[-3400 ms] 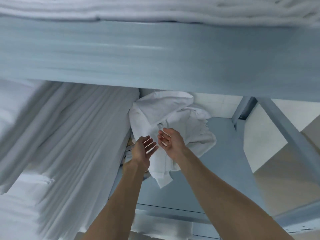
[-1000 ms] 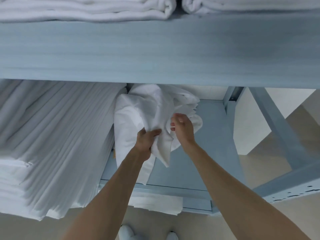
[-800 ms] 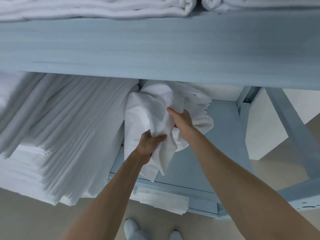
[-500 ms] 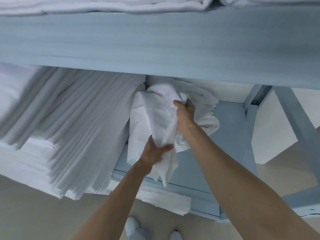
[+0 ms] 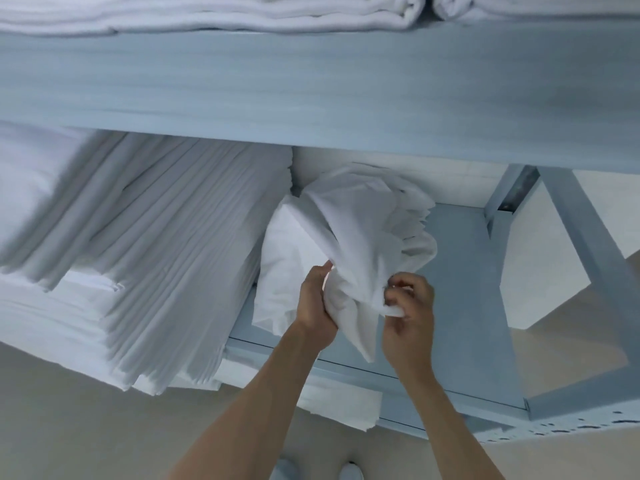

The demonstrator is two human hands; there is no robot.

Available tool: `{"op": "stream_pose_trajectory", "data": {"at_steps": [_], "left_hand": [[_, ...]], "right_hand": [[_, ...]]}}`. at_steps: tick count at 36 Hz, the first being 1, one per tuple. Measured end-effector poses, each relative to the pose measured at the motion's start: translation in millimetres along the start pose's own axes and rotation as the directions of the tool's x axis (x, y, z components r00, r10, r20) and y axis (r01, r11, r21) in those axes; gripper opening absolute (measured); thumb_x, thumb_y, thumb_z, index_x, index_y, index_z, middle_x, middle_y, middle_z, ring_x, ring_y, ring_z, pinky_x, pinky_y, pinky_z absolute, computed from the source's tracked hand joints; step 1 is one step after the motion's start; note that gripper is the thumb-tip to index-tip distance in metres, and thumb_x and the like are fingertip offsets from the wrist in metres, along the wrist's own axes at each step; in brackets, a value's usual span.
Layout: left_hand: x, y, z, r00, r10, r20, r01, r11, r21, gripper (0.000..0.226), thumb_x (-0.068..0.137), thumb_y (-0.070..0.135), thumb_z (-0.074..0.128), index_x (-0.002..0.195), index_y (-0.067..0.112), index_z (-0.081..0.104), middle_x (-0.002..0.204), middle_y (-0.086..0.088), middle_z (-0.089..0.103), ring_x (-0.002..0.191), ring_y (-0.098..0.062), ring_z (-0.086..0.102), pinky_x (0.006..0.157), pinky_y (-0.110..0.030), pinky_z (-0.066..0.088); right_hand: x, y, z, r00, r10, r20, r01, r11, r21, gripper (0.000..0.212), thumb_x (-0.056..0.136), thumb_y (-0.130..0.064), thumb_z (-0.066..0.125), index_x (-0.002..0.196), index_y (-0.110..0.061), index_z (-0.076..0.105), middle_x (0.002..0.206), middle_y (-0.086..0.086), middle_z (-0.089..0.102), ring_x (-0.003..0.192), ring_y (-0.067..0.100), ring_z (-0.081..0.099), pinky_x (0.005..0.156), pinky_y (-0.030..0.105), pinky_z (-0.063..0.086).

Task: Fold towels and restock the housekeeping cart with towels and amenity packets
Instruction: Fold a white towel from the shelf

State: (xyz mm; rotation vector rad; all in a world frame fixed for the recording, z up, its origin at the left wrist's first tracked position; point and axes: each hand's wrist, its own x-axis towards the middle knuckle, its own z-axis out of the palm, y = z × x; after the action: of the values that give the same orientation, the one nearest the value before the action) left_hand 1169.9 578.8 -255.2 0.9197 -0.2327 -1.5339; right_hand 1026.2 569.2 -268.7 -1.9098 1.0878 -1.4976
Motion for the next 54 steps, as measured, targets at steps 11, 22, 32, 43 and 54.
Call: {"op": "stream_pose_trajectory", "data": {"at_steps": [11,22,32,43,54], "left_hand": [[-6,-6,19,0.975,0.03,-0.221,0.045,0.945,0.325,0.054,0.078,0.018,0.083,0.125,-0.002,0.064,0.113,-0.019,0.073,0.093,-0.032,0.072,0.083,-0.04,0.059],[-52,-5,29,0.991,0.135,0.007,-0.127,0.919,0.373,0.048,0.082,0.004,0.076,0.127,0.008,0.062,0.116,-0.015,0.073,0.105,-0.033,0.071,0.085,-0.043,0.059],[-106,2,39,0.888,0.444,0.119,-0.407,0.642,0.65,0.038,0.075,0.015,0.081,0.11,0.015,0.065,0.109,-0.011,0.073,0.104,-0.027,0.07,0.088,-0.044,0.058],[-177,-29,45,0.759,0.591,0.274,-0.451,0.174,0.876,0.071,0.063,0.049,0.088,0.114,0.013,0.053,0.122,0.002,0.043,0.112,-0.021,0.036,0.096,-0.045,0.042],[-234,-72,71,0.716,0.609,0.341,-0.549,0.189,0.814,0.07,0.073,0.054,0.08,0.122,0.011,0.055,0.136,0.001,0.045,0.126,-0.023,0.037,0.103,-0.047,0.04]], "right_hand": [[-10,-15,-26,0.901,0.188,0.392,-0.278,0.942,0.188,0.022,0.076,-0.004,0.052,0.081,-0.013,0.072,0.106,-0.007,0.071,0.105,0.007,0.062,0.084,0.016,0.046],[35,-27,-12,0.356,0.705,0.613,-0.933,0.232,0.275,0.063,0.079,-0.062,0.071,0.121,-0.015,0.067,0.11,0.009,0.075,0.101,0.024,0.072,0.095,0.041,0.055],[13,-90,-17,0.57,0.624,0.534,-0.777,0.198,0.597,0.049,0.085,-0.021,0.076,0.128,-0.003,0.061,0.122,0.023,0.067,0.112,0.039,0.065,0.1,0.055,0.05],[-52,-149,-70,0.658,0.552,0.512,-0.664,0.105,0.74,0.054,0.095,-0.022,0.055,0.144,0.0,0.046,0.135,0.023,0.057,0.119,0.035,0.06,0.097,0.043,0.054],[-91,-170,-137,0.744,0.528,0.409,-0.6,0.259,0.757,0.053,0.097,-0.022,0.054,0.145,-0.002,0.045,0.143,0.022,0.052,0.129,0.036,0.054,0.093,0.043,0.054]]}}
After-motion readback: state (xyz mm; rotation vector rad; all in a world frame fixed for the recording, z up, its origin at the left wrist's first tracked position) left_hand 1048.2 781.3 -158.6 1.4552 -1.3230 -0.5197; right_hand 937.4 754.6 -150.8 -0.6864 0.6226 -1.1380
